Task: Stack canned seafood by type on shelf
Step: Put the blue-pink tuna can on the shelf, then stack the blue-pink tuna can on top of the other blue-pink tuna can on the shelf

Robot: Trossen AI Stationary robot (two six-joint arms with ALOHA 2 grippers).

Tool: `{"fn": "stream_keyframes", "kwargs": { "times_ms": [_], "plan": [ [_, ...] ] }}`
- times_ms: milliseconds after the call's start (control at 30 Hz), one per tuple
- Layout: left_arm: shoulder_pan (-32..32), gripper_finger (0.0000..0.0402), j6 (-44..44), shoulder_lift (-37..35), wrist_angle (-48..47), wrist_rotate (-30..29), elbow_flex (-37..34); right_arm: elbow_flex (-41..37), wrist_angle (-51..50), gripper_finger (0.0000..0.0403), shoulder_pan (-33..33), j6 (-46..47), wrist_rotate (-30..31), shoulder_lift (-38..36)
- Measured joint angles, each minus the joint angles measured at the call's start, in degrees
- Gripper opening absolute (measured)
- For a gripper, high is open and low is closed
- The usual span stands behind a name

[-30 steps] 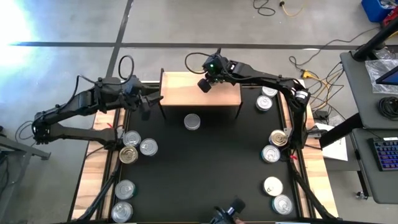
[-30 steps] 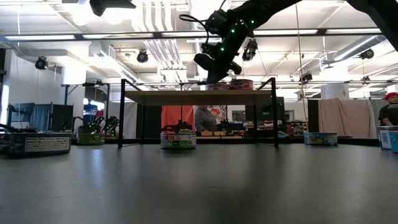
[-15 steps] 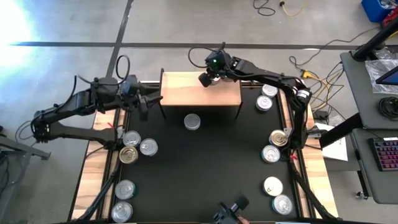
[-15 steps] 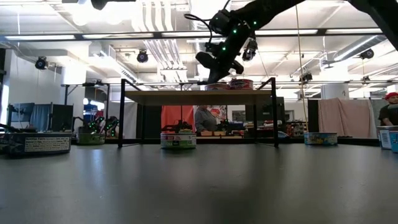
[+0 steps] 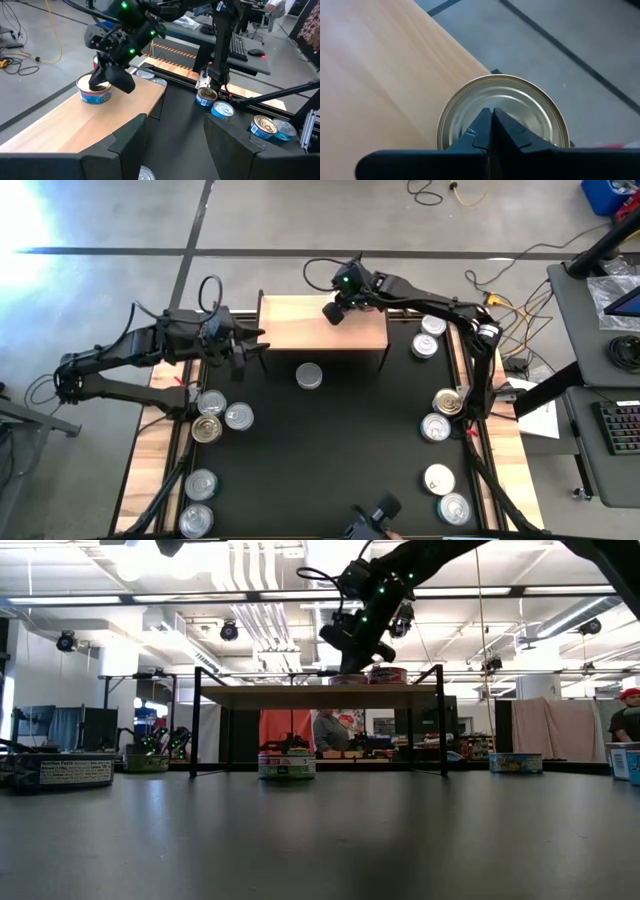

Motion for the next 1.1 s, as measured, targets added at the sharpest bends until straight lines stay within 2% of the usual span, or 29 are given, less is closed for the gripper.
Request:
{"fn": "stream_keyframes", "kwargs": {
  "times_ms": [167,367,533,700,867,1000,1100],
  "plan": [
    [-1.99,0.0184,-0.33,0.27,0.04,0.00,0.00,0.03,1.12,0.0009,0.10,-2.05,2.68,0.41],
    [-5.09,0.0184,-1.48,0.27,-1.97,-0.09,0.00,0.22,1.14,0.0009,0.41,-2.59,2.87,-0.17],
    [-7.53,0.0184,-4.11,1.03,-4.74,-0.12,0.00,1.45,1.34,0.0009,4.46,-3.98,2.64,-4.15],
    [-10.51,0.0184,-7.70,1.87,-7.14,-0.11,0.00,1.23,1.17,0.0009,11.74,-4.73,3.49,-9.94],
    [-16.09,0.0184,-10.67,3.54,-9.65,-0.11,0.00,0.77,-4.54,0.0009,22.30,-1.36,11.47,-14.61],
    [-20.84,0.0184,-11.28,4.80,-9.77,-0.67,0.00,0.38,-11.91,0.0009,31.62,6.13,17.33,-15.83],
    [-24.52,0.0184,-11.34,5.39,-9.77,-2.53,0.00,0.29,-17.54,0.0009,38.26,14.60,19.32,-15.86]
  ]
}}
